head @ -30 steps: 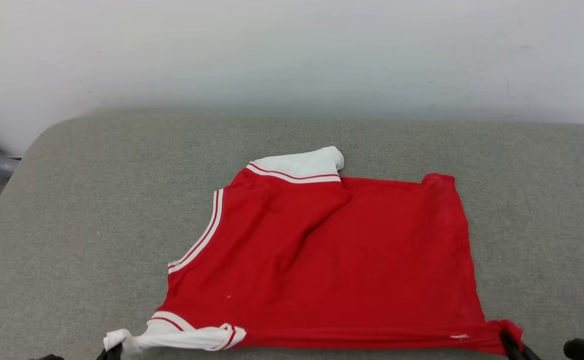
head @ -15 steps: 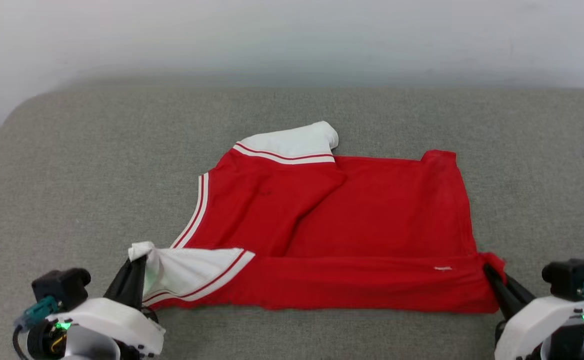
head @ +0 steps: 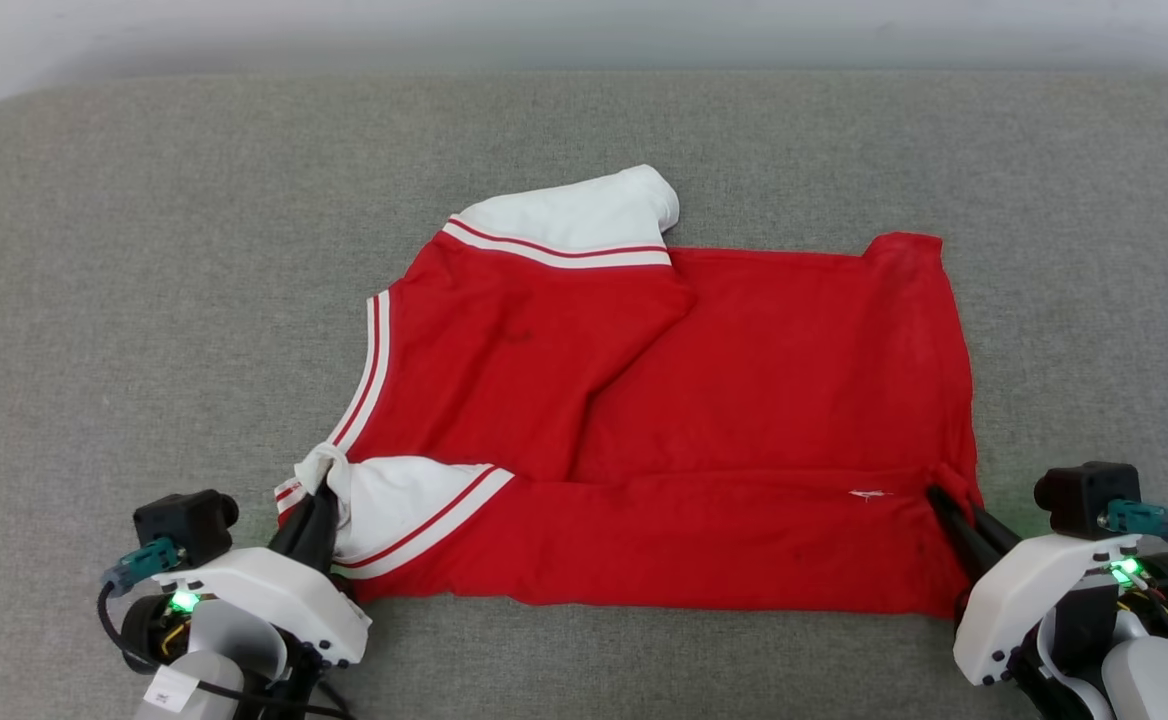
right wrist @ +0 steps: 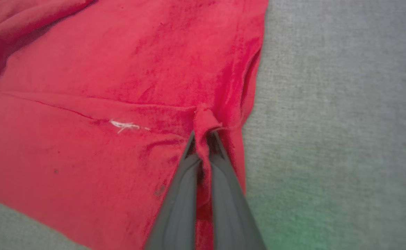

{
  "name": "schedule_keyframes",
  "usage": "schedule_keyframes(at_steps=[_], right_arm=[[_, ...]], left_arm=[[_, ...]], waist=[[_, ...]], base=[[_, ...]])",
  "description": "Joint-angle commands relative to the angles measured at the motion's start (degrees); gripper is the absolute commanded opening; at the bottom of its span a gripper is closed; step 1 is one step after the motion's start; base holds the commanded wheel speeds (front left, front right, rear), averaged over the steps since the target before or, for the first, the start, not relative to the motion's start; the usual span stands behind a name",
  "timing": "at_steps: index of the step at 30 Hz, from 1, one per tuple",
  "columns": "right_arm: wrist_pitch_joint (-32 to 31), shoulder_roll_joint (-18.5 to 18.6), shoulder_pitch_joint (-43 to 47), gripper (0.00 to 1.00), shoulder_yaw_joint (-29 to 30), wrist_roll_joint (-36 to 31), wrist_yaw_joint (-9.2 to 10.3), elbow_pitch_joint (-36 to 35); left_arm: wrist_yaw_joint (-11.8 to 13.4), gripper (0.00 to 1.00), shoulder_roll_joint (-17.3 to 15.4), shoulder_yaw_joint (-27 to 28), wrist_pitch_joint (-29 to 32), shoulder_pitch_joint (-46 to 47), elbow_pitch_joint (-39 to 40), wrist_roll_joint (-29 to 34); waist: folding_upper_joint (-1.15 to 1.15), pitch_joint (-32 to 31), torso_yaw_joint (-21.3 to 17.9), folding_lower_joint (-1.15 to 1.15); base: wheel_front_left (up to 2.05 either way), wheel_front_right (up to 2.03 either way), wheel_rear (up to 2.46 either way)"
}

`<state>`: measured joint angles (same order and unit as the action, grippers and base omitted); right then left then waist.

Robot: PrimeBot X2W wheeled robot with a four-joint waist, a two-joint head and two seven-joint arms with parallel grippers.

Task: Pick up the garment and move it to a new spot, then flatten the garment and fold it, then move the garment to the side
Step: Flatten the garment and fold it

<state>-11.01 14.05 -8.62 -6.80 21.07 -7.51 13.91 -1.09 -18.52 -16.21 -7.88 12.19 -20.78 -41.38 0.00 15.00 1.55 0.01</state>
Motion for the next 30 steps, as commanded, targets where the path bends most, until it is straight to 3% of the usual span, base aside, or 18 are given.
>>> schedule_keyframes(at_steps=[1, 3, 4, 5, 6, 7, 14, 23, 30], right_arm=[[0.58, 0.26, -1.07, 0.02, -0.46, 0.1, 0.04, 1.57], [1.77, 0.13, -1.55, 0.42, -1.06, 0.62, 0.04, 3.67], [2.64, 0.07, -1.76, 0.66, -1.22, 1.1, 0.04, 4.35], [3.8, 0.16, -1.98, 1.0, -1.3, 1.06, 0.04, 4.86], [5.18, 0.22, -2.08, 1.0, -1.37, 1.3, 0.05, 5.15], [6.95, 0.21, -2.25, 1.0, -1.19, 1.41, 0.06, 5.12], [18.32, -0.49, -0.05, 1.0, 1.57, -1.33, 0.04, 2.33], [18.66, -3.6, 4.75, 1.0, 7.33, -5.05, 0.04, -5.26], [15.62, -6.41, 8.51, 1.0, 9.7, -6.7, 0.04, -11.33]], left_arm=[[-0.7, 0.0, 0.35, -0.42, 0.31, 1.16, -1.13, -0.24], [-1.46, 0.0, 0.69, -0.83, 0.23, 1.95, -2.91, -0.53], [-1.72, 0.08, 0.91, -1.01, 0.09, 2.24, -3.55, -0.53], [-1.9, 0.49, 1.12, -1.11, -0.15, 2.57, -4.18, -0.61], [-2.04, 0.91, 1.29, -1.11, -0.4, 3.0, -4.59, -0.67], [-2.15, 1.0, 1.3, -1.06, -0.59, 3.28, -5.01, -0.67], [-0.83, 1.0, 0.32, 0.22, -2.47, 2.94, -5.54, -0.44], [1.34, 1.0, -4.4, 1.86, 1.57, 2.72, -0.92, -0.74], [1.64, 1.0, -12.13, 2.55, 16.73, 1.84, 7.24, -4.62]], waist=[[0.0, 0.46, 0.15, -0.01], [0.0, 0.63, 0.26, -0.01], [0.0, 0.61, 0.32, -0.01], [0.0, 0.52, 0.39, -0.01], [0.0, 0.28, 0.53, -0.01], [0.0, 0.0, 0.63, -0.01], [0.0, -3.37, 0.61, -0.01], [0.0, -7.05, -0.55, -0.01], [0.0, -8.4, -2.15, -0.01]], base=[[0.0, 0.0, 0.0], [0.0, 0.0, 0.0], [0.0, 0.0, 0.0], [0.0, 0.0, 0.0], [0.0, 0.0, 0.0], [0.0, 0.0, 0.0], [0.0, 0.0, 0.0], [0.0, 0.0, 0.0], [0.0, 0.0, 0.0]])
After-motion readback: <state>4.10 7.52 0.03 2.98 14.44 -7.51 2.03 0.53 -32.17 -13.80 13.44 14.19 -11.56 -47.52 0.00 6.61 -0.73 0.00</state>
